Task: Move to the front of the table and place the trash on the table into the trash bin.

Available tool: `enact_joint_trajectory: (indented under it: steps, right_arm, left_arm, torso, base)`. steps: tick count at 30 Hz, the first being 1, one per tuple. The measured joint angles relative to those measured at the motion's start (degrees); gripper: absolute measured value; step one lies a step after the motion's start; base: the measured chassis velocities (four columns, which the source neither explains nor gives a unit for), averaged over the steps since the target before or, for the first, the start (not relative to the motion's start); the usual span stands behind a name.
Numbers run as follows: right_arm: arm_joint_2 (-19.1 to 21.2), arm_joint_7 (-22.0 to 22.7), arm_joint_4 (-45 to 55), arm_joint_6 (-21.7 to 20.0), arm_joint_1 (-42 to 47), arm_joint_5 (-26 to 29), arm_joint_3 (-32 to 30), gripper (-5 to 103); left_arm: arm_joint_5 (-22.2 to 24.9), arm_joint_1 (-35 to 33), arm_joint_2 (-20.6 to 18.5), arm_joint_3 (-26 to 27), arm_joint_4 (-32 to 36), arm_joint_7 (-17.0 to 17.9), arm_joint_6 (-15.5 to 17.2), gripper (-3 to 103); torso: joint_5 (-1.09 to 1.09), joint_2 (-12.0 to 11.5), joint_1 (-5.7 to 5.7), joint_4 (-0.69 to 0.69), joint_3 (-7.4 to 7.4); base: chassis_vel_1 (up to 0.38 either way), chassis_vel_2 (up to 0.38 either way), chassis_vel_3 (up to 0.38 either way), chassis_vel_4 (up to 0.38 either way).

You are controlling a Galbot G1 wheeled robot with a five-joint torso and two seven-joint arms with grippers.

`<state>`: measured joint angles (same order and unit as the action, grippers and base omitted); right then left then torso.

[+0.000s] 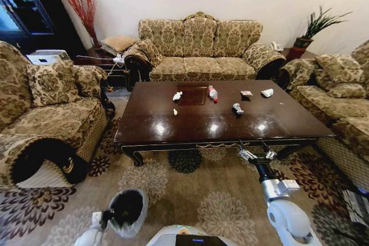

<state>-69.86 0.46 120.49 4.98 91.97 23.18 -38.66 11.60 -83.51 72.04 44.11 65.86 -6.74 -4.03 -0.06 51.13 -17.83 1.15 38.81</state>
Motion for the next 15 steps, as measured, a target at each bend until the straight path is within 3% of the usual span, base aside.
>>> enact_joint_trajectory:
  steps: [15]
  right_arm:
    - [0.00,0.00,0.00,0.00,0.00,0.00,0.00,100]
  left_arm:
    - [2.17,-10.94,1.45,3.46,21.67,3.42,-11.83,0]
  torso:
    - [0.07,0.00,0.00,0.02,0.00]
  base:
    - [0.000,0.000,0.000,0.000]
